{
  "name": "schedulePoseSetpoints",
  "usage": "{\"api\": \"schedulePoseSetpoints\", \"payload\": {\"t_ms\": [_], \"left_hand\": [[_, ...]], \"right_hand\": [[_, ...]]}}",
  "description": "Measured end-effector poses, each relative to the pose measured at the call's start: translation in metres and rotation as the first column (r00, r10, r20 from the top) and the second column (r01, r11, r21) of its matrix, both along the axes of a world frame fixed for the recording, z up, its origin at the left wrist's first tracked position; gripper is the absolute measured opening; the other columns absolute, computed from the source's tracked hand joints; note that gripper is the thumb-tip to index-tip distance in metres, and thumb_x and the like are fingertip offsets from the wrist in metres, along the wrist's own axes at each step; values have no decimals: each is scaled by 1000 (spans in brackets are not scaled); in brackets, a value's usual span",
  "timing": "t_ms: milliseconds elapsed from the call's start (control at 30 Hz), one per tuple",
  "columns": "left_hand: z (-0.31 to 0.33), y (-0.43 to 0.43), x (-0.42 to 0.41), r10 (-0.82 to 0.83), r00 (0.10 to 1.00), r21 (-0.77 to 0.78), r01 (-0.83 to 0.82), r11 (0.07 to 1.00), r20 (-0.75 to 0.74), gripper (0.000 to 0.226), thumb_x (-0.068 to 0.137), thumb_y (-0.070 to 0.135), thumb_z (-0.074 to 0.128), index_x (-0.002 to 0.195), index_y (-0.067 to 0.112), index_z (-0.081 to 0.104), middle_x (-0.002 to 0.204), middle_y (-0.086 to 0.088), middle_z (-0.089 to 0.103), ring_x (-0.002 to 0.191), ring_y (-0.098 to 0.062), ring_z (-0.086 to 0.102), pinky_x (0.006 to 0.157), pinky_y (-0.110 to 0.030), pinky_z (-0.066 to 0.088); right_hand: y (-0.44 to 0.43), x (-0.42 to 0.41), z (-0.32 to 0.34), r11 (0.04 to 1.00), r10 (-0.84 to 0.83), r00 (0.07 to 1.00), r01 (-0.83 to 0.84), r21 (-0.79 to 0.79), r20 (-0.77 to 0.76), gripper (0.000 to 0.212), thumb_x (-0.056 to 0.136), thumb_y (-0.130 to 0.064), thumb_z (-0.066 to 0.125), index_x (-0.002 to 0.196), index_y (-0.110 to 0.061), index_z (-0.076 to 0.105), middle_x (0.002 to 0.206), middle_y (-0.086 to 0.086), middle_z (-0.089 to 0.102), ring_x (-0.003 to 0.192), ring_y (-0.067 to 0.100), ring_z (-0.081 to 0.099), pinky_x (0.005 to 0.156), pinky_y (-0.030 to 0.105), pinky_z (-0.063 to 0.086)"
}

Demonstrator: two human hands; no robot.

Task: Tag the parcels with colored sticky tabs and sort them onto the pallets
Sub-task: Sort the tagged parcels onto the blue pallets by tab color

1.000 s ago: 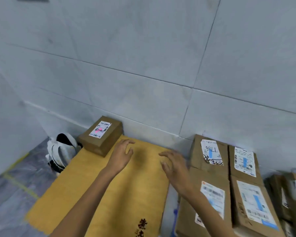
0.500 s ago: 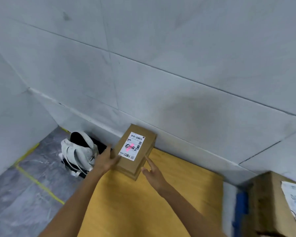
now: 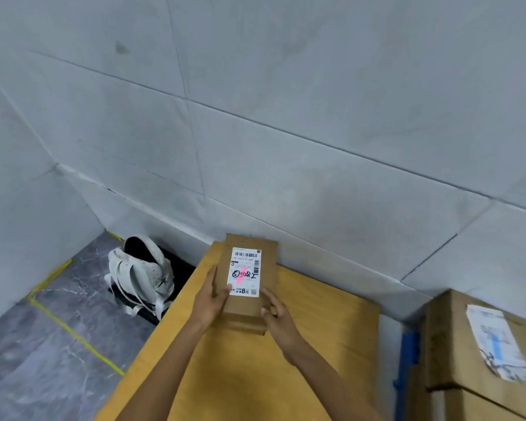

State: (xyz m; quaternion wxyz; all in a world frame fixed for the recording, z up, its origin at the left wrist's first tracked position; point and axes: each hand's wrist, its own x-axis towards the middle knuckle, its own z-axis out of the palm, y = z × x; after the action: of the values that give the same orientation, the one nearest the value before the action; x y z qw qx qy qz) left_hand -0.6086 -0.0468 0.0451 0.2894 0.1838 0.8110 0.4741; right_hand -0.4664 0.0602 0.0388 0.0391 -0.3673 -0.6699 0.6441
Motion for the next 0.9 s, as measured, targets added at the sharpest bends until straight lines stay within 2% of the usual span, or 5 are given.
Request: {"api": "schedulePoseSetpoints", "payload": {"t_ms": [167, 367, 600, 767, 900], "left_hand": [[78, 7, 57, -28, 983, 118, 50, 992, -181, 79, 80, 50, 60, 146, 25, 26, 140, 8, 43, 125, -19, 47, 102, -34, 41], [172, 26, 239, 7, 935, 354, 128, 926, -355, 61, 90, 32, 59, 143, 35, 29, 131, 4, 53, 110, -16, 56, 90, -38, 50], [225, 68, 458, -137, 932, 457, 288, 841, -335, 58, 89, 34, 60, 139, 39, 30, 117, 9, 54, 97, -6, 56, 76, -27, 51], [229, 102, 568, -316, 899, 454, 427, 782, -302, 52, 90, 31, 60, 135, 37, 36, 119, 8, 55, 91, 9, 54, 73, -14, 50], [229, 124, 630, -534, 806, 422, 589, 689, -254, 52, 93, 28, 54, 139, 32, 32, 117, 15, 51, 96, 3, 54, 71, -12, 47]], "right_hand": [[13, 62, 75, 992, -8, 984, 31, 124, -179, 44, 95, -10, 46, 131, -35, 45, 138, 6, 44, 124, 20, 46, 105, 39, 41], [18, 253, 180, 917, -69, 922, 209, 339, -381, 43, 95, -16, 49, 135, -32, 45, 130, 4, 38, 119, 9, 41, 109, 25, 34], [22, 491, 226, 805, -240, 826, 462, 371, -510, 45, 96, -17, 49, 137, -33, 40, 134, 0, 37, 112, -6, 46, 82, 4, 45], [27, 604, 217, 701, -380, 758, 610, 369, -530, 46, 93, -26, 52, 135, -42, 40, 137, 2, 41, 122, 10, 48, 101, 30, 46], [29, 672, 212, 589, -502, 675, 725, 357, -541, 44, 96, -17, 50, 133, -39, 41, 138, -2, 43, 123, 5, 46, 101, 28, 45]]}}
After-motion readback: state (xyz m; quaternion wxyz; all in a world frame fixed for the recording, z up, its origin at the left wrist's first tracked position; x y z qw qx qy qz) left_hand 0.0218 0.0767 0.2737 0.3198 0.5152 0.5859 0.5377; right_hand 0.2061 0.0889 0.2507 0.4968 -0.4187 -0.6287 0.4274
